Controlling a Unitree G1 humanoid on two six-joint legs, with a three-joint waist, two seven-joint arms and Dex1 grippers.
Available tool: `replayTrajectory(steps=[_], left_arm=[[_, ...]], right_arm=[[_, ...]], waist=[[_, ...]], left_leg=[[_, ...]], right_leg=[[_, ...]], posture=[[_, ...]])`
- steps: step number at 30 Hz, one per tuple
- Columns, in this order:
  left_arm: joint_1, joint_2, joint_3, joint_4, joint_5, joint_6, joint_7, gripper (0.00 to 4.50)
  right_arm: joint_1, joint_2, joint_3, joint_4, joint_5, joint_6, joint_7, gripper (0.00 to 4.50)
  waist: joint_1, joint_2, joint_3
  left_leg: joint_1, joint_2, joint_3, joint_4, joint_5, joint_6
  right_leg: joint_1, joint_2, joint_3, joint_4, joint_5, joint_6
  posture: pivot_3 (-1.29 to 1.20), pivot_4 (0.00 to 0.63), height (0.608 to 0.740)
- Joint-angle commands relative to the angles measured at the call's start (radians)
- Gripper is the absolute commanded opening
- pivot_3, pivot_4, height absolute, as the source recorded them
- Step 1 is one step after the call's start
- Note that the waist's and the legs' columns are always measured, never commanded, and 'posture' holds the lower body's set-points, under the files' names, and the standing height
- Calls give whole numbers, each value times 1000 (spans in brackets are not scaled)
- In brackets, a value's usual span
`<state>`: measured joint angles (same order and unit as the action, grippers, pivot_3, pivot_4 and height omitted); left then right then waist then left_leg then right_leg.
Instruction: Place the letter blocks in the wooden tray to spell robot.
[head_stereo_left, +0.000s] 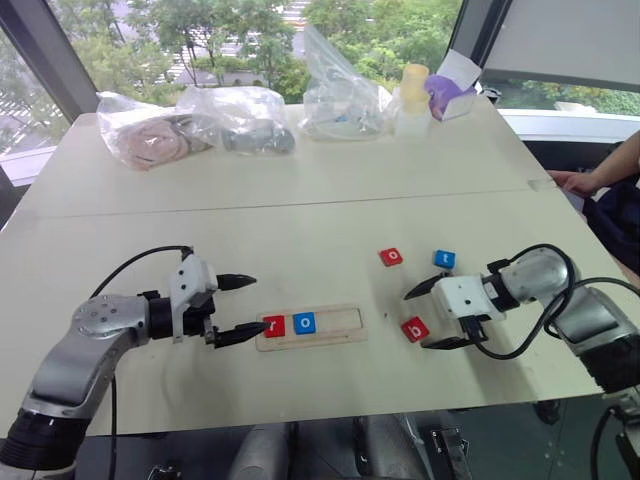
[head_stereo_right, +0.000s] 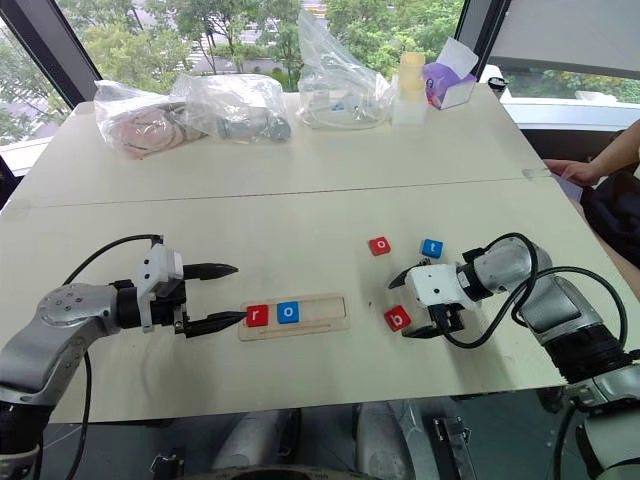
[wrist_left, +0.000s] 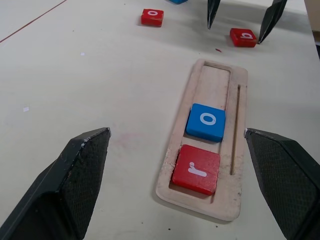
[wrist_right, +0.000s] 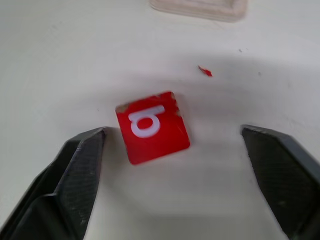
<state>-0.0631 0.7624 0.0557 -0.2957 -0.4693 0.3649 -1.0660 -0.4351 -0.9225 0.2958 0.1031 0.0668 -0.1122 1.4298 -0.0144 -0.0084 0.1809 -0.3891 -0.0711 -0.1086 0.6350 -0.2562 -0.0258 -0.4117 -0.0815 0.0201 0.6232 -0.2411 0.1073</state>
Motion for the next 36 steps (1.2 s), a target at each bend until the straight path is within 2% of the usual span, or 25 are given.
replayTrajectory(steps=[1,3,4,8,11,17,22,28,36], left_arm=[[5,10,32,-34,-15,-2,7,4500],[7,9,33,-35,-15,-2,11,4500],[7,9,34,-35,-15,-1,13,4500],[10,10,36,-37,-15,1,16,4500],[13,13,35,-41,-18,3,14,4500],[10,11,32,-50,-24,14,19,4500],[22,14,42,-70,-28,26,24,4500],[48,15,51,-101,-34,39,40,4500],[76,13,63,-132,-41,53,61,4500]], right_arm=[[7,24,-3,-31,26,30,8,2606],[13,28,-7,-52,30,64,7,1516],[16,29,-9,-62,29,81,3,1115],[8,54,-39,-133,69,224,-39,1133],[-35,95,-56,-239,146,430,-78,1133],[-75,174,10,-368,168,628,-136,1133],[-97,271,124,-357,91,651,-216,1133],[-126,350,165,-304,48,649,-283,1133],[-136,369,200,-265,9,630,-301,1133]], waist=[[1,0,0],[1,0,0],[1,0,0],[3,0,0],[0,0,0],[6,0,0],[2,0,0],[1,0,0],[2,0,0]], left_leg=[[0,0,0,0,0,0],[0,0,0,0,0,0],[0,0,0,0,0,0],[0,0,0,0,0,0],[0,0,0,0,0,0],[-1,0,0,0,0,-1],[-2,-1,0,0,0,-1],[-3,-1,0,-1,1,-2],[-3,-1,0,-1,1,-2]], right_leg=[[0,0,0,0,0,0],[0,0,0,0,0,0],[0,0,0,0,0,0],[0,0,0,1,0,0],[-1,-1,1,1,0,0],[-3,-1,1,4,0,0],[-4,-1,1,4,0,0],[-7,-1,2,6,1,-1],[-7,0,2,6,1,-1]], posture=[[0,150,740],[0,150,740],[0,150,740],[0,150,740],[0,150,740],[0,150,740],[0,150,740],[0,150,740],[0,150,740]])
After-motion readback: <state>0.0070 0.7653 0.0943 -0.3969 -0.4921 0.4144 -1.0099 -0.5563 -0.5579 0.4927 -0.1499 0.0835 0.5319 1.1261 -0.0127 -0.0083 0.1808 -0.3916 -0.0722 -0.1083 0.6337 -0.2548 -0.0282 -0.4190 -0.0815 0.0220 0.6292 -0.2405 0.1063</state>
